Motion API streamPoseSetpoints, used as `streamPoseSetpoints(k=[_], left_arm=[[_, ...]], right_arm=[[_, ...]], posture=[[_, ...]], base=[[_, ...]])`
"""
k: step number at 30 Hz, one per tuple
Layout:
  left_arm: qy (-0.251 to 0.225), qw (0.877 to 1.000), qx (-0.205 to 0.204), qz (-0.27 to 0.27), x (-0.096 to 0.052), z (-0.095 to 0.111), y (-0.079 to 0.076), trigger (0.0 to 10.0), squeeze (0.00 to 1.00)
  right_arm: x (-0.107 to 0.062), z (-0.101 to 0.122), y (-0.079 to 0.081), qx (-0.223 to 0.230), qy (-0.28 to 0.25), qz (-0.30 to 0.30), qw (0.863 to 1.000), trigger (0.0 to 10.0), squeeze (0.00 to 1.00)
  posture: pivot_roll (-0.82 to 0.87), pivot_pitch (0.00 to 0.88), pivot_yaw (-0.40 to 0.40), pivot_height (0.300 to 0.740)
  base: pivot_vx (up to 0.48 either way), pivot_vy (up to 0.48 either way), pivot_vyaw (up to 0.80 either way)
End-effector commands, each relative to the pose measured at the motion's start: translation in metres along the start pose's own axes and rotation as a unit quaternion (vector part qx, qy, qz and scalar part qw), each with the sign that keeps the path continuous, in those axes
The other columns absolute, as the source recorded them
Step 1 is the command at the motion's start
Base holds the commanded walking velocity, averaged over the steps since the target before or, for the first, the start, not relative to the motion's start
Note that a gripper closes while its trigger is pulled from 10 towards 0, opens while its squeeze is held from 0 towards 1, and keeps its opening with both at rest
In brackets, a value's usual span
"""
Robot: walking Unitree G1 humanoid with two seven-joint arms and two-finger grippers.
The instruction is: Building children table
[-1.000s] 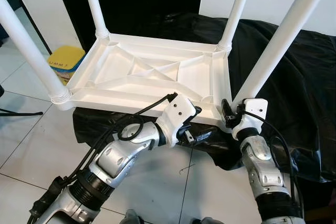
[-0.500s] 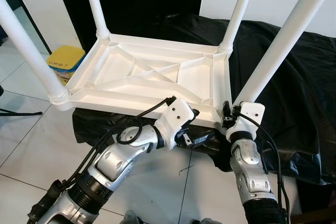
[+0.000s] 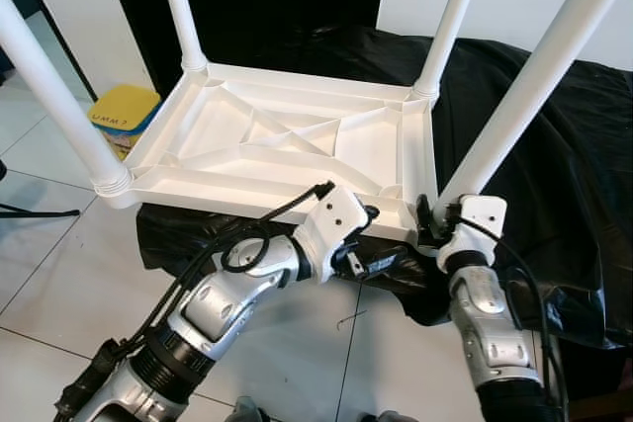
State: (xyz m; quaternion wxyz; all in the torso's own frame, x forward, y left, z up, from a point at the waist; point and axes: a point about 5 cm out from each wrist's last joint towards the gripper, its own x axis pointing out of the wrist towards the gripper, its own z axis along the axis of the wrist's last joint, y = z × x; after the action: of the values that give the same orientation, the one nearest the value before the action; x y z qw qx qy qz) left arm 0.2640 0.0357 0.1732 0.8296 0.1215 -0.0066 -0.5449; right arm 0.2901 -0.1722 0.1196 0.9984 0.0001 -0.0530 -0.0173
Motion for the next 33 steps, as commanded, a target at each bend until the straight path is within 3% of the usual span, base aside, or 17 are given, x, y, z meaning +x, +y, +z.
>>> streamPoseSetpoints(k=[1,5,7,8,17,23,24,33], left_arm=[[0.003,0.999,0.006,-0.049,0.0,-0.002,-0.005,10.0,0.0],[0.002,0.999,0.007,-0.049,0.0,-0.001,-0.003,10.0,0.0],[0.002,0.999,0.007,-0.049,0.0,-0.001,-0.003,10.0,0.0],[0.002,0.999,0.007,-0.05,0.0,-0.001,-0.003,10.0,0.0],[0.002,0.998,0.011,-0.056,0.0,0.002,-0.001,10.0,0.0],[0.001,0.998,0.012,-0.057,0.0,0.003,-0.001,10.0,0.0],[0.001,0.998,0.012,-0.057,0.0,0.003,-0.001,10.0,0.0],[0.001,0.999,0.006,-0.051,-0.003,0.003,-0.003,10.0,0.0]], right_arm=[[-0.003,-0.002,-0.003,0.008,0.003,0.018,1.0,10.0,1.0],[-0.003,-0.001,-0.014,-0.013,0.007,0.101,0.995,10.0,1.0],[-0.003,-0.001,-0.015,-0.014,0.009,0.108,0.994,10.0,1.0],[0.0,0.0,-0.017,-0.018,0.012,0.133,0.991,10.0,0.0],[0.022,0.003,-0.011,-0.04,0.016,0.227,0.973,10.0,0.0],[0.032,0.004,-0.006,-0.043,0.017,0.247,0.968,10.0,0.0],[0.034,0.003,-0.004,-0.042,0.019,0.253,0.966,0.0,0.0],[0.029,-0.006,-0.012,-0.021,0.04,0.225,0.973,0.0,0.0]], posture=[[0.0,0.088,-0.046,0.74],[0.0,0.095,-0.037,0.74],[0.0,0.095,-0.037,0.74],[-0.01,0.098,-0.033,0.74],[0.0,0.1,-0.019,0.74],[0.0,0.102,-0.02,0.74],[0.01,0.103,-0.022,0.74],[0.02,0.116,-0.031,0.74]], base=[[0.0,0.0,0.0],[0.0,0.0,0.0],[0.0,0.0,0.0],[0.0,0.0,0.0],[0.0,0.0,0.0],[0.0,0.0,0.0],[0.0,0.0,0.0],[0.0,0.0,0.0]])
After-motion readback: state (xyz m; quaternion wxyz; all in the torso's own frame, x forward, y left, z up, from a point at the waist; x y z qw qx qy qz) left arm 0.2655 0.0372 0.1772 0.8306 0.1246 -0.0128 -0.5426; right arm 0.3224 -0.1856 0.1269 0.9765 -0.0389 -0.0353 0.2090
